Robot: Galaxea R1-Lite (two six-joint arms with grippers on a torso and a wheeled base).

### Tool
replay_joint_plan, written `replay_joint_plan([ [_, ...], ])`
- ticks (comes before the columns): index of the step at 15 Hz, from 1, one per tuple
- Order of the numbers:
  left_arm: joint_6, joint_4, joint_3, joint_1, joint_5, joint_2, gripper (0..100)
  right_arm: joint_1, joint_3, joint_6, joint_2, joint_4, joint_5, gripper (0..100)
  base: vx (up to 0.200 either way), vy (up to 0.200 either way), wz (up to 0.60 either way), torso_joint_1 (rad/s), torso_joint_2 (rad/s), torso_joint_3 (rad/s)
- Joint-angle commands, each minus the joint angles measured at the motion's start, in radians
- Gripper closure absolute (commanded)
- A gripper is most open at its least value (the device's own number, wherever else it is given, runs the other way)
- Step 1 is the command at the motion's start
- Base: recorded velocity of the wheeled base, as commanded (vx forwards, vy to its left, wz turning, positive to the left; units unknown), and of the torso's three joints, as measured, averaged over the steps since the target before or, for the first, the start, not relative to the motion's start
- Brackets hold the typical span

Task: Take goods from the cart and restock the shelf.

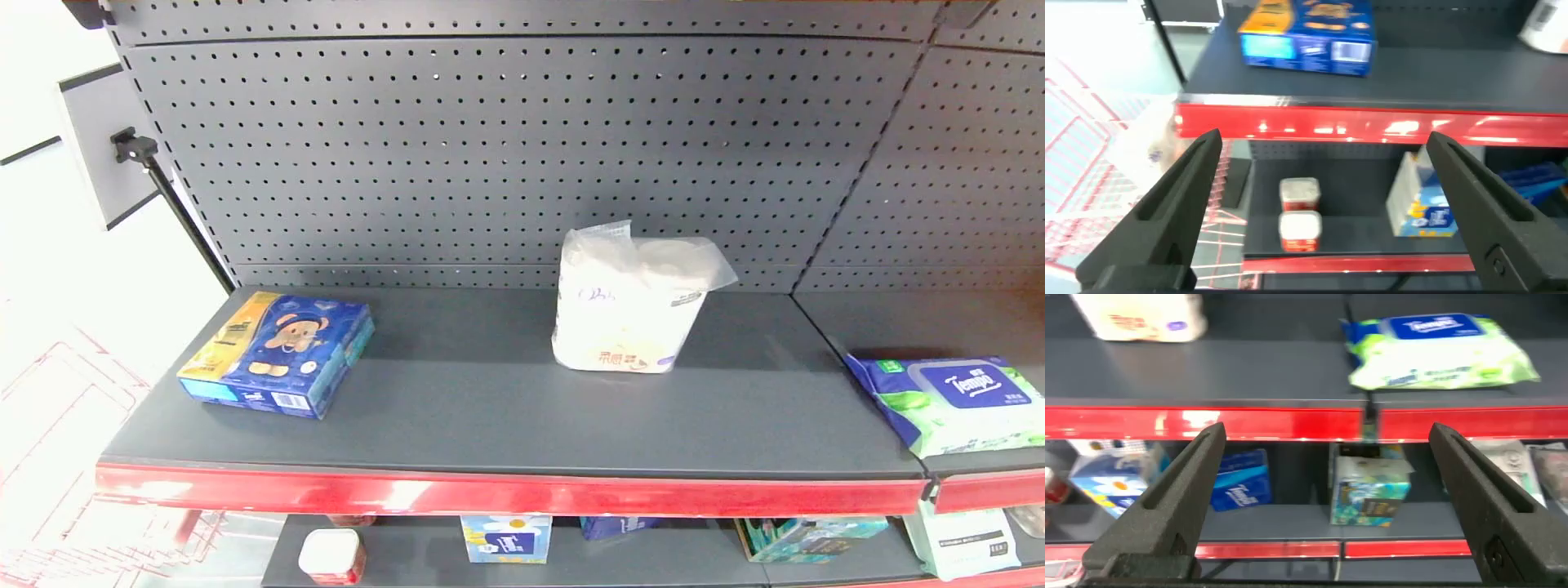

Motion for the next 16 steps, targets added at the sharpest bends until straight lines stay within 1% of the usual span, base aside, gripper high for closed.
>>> replay_joint_plan([
  [1,0.000,0.000,0.000,0.001,0.000,0.000,0,0.000,0.000,0.000,0.000,0.000,0.000,0,0.000,0.200,0.00,0.002,0.01,0.002],
  [5,-0.005,0.002,0.000,-0.001,0.000,0.000,0,0.000,0.000,0.000,0.000,0.000,0.000,0,0.000,0.200,0.00,0.002,0.00,0.004],
  [16,-0.005,0.002,0.000,-0.001,0.000,0.000,0,0.000,0.000,-0.002,0.000,0.000,0.000,0,0.000,0.200,0.00,0.001,0.00,0.002],
])
